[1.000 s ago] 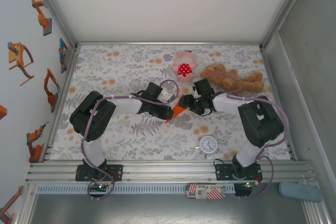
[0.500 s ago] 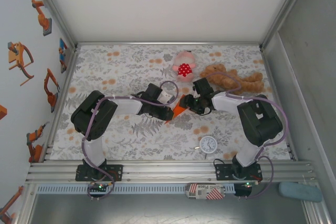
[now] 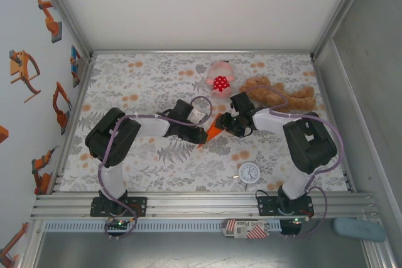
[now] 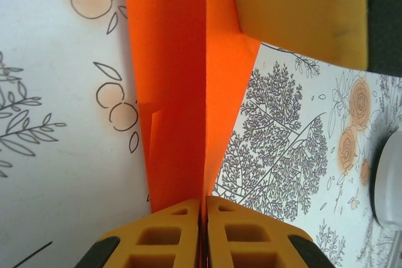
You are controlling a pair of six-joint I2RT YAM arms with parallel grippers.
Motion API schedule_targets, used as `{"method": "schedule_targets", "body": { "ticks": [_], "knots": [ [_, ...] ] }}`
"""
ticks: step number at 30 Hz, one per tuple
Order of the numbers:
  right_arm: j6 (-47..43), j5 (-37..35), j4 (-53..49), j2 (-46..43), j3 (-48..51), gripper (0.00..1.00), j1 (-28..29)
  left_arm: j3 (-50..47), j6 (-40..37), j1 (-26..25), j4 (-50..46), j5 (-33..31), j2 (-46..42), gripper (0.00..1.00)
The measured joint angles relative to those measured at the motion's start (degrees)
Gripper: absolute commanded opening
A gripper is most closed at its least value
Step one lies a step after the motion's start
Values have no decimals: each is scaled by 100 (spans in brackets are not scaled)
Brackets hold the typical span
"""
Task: Fold a paper plane with a square sheet of paper (pick it up from the middle)
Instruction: Fold the wing for the fifth time at the center of the table.
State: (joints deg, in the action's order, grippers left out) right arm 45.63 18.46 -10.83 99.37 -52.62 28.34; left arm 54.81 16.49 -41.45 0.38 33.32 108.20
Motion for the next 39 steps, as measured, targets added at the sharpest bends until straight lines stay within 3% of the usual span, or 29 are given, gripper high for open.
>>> {"method": "schedule_targets", "body": {
  "ticks": [8,12,22,39],
  "knots": [
    [-76,-144,308,-789,417,65,-20,48,535,136,-125,192,46,11],
    [-160,98,815,-1187,697,54,-22,50,859,197,-103,330,94,11],
    [15,1139,2011,-396,791,28,-11,74,1399,256,-46,485,168,11],
    [39,1445,2096,238,337,25,111,140,1541,282,-59,555,227,13]
  ]
}}
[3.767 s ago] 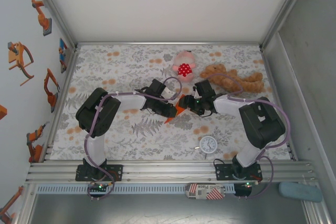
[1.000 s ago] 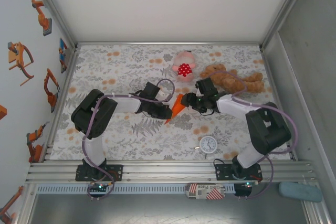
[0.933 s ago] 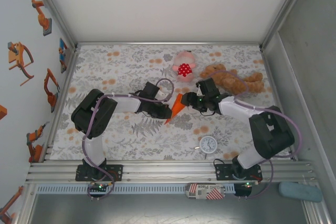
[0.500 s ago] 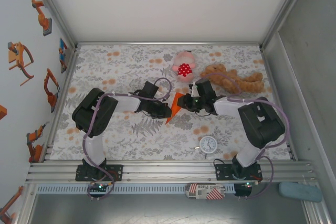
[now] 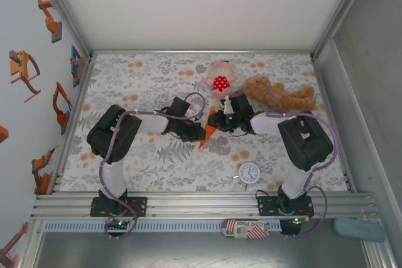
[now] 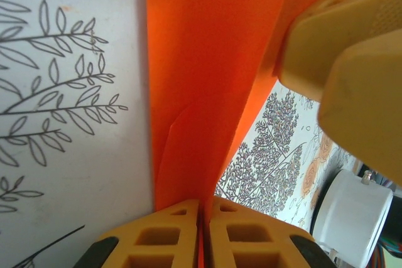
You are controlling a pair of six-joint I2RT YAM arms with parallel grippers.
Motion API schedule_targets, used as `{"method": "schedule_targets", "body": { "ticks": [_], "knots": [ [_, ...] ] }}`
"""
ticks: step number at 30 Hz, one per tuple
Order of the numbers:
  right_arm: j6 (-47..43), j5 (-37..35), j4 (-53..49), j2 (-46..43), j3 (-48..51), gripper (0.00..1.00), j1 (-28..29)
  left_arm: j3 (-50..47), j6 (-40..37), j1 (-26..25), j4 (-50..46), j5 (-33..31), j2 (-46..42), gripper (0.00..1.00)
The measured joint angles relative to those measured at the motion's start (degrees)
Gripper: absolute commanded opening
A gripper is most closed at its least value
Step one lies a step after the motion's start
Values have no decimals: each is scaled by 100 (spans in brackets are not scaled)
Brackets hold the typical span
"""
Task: Fold a paper plane with a square sheet of paper (pick it up from the middle)
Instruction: Fold the wing for the fifth time at the center of the table.
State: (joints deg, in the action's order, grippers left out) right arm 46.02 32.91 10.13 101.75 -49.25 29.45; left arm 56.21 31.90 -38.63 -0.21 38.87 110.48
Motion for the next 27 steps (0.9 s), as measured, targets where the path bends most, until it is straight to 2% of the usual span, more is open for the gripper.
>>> {"method": "schedule_targets", "body": {
  "ticks": [17,27],
  "knots": [
    [-55,-98,-195,275,-118,25,0,4,52,11,17,70,9,16],
    [-74,-55,-160,317,-155,26,0,11,50,24,-2,55,42,12]
  ]
}}
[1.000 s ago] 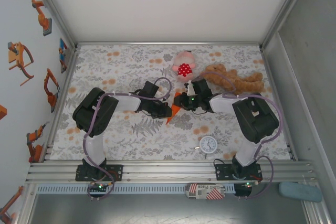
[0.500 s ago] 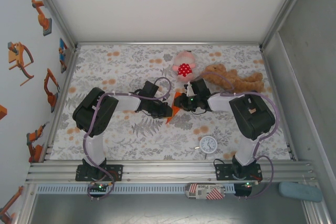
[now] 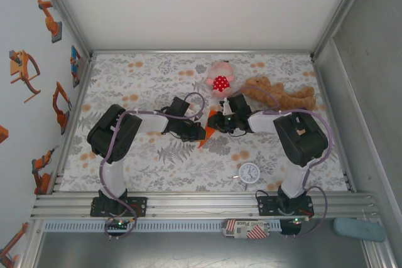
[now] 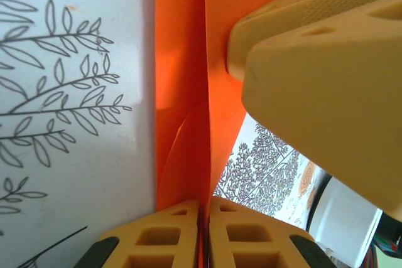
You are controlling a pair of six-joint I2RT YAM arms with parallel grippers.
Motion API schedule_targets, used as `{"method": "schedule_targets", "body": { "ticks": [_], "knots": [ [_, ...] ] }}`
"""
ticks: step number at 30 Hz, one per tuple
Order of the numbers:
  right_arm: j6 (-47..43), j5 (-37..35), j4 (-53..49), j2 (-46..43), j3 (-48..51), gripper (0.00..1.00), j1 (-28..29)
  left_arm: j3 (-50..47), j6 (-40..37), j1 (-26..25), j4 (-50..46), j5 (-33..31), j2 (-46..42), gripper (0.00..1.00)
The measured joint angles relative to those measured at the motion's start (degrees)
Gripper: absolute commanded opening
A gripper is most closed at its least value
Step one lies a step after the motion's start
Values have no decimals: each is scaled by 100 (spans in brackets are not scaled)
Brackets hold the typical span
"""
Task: Fold a paper plane with a square sheet of paper (pick it up from the middle)
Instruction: Fold the wing for the fifth time at the center of the table.
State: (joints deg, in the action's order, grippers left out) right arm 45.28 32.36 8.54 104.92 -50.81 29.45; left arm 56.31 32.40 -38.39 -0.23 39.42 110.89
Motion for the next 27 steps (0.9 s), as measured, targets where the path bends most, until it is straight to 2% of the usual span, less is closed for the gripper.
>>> {"method": "schedule_targets", "body": {
  "ticks": [9,14,27],
  "knots": [
    [-33,-42,249,-601,424,25,0,-59,7,22,111,9,4,11],
    [2,-4,295,-560,575,18,0,-70,24,24,138,17,4,11],
    [11,175,459,-155,490,17,0,-83,44,31,168,35,4,11]
  ]
}}
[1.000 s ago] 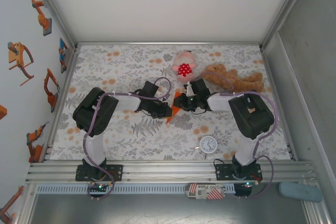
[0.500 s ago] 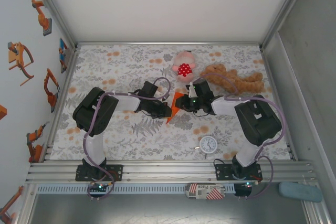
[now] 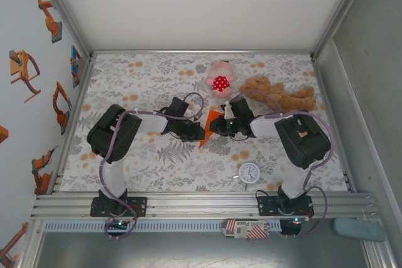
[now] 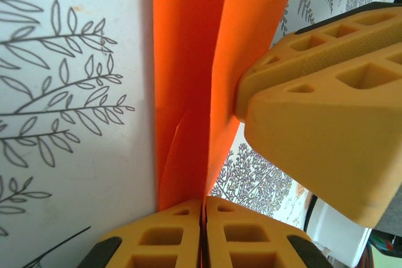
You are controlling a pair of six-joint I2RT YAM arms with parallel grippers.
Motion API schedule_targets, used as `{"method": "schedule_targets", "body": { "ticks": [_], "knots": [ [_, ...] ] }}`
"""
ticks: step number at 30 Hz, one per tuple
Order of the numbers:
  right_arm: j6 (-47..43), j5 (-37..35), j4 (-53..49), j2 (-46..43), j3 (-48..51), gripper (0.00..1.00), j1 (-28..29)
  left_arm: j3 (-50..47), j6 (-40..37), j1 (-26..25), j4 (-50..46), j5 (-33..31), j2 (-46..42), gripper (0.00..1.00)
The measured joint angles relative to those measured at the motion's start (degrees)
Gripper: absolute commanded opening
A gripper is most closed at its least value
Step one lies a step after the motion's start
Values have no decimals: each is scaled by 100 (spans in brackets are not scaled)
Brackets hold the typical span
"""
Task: Fold a paper plane with a square sheet of paper (pick it up from the middle)
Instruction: Fold the wing for the fifth time at the center of the table.
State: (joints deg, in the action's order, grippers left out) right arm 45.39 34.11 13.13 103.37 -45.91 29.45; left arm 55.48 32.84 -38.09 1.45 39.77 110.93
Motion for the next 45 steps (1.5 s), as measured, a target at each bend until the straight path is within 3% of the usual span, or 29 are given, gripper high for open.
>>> {"method": "schedule_targets", "body": {
  "ticks": [30,45],
  "knots": [
    [-48,-28,-321,249,-271,17,0,0,0,20,2,22,4,12],
    [-175,-48,-553,313,-428,17,4,-151,-2,20,-297,-205,-319,24]
  ]
}}
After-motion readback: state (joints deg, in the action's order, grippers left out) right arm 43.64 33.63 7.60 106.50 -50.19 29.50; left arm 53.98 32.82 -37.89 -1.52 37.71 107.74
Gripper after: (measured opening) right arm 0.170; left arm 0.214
